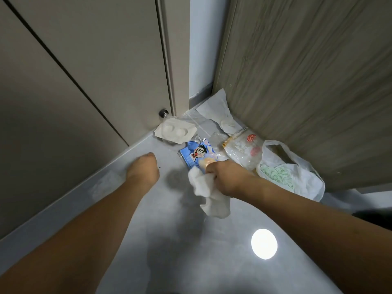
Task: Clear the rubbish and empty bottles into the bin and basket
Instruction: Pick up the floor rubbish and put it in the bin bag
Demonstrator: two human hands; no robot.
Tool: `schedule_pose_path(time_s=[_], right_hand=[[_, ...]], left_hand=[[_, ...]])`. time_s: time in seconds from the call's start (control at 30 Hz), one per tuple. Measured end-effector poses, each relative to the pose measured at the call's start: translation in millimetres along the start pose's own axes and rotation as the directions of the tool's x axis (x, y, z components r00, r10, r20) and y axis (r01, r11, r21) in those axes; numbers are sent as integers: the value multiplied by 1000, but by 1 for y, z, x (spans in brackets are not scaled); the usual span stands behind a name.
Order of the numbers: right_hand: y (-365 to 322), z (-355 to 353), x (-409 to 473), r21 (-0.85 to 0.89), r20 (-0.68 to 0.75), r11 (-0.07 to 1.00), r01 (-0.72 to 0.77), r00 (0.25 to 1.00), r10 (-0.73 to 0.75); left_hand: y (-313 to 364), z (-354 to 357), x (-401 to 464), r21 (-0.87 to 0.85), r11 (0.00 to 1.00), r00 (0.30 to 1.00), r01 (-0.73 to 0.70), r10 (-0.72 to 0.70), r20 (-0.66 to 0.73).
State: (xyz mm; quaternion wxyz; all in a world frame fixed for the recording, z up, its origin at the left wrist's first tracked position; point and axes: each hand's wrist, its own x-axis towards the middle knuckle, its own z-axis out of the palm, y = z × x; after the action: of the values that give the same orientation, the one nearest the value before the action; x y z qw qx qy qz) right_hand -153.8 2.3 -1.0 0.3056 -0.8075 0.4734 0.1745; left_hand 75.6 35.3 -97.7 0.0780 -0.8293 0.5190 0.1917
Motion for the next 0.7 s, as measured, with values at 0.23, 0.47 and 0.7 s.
schedule_pose_path(time_s=[0.23,0.47,0.7], right_hand=[[17,-38,-31,51,-60,997,-52,997,55],[45,-105,-124,265,-87,963,-50,993,75],[117,-152,-236,108,-138,986,-128,980,142]], left_hand=[[39,-35,-42,-390,916,878,-91,258,402],[131,-130,-91,-442,839,813,-316,480,330],[254,-182,-169,-456,690,673,-563,702,231]])
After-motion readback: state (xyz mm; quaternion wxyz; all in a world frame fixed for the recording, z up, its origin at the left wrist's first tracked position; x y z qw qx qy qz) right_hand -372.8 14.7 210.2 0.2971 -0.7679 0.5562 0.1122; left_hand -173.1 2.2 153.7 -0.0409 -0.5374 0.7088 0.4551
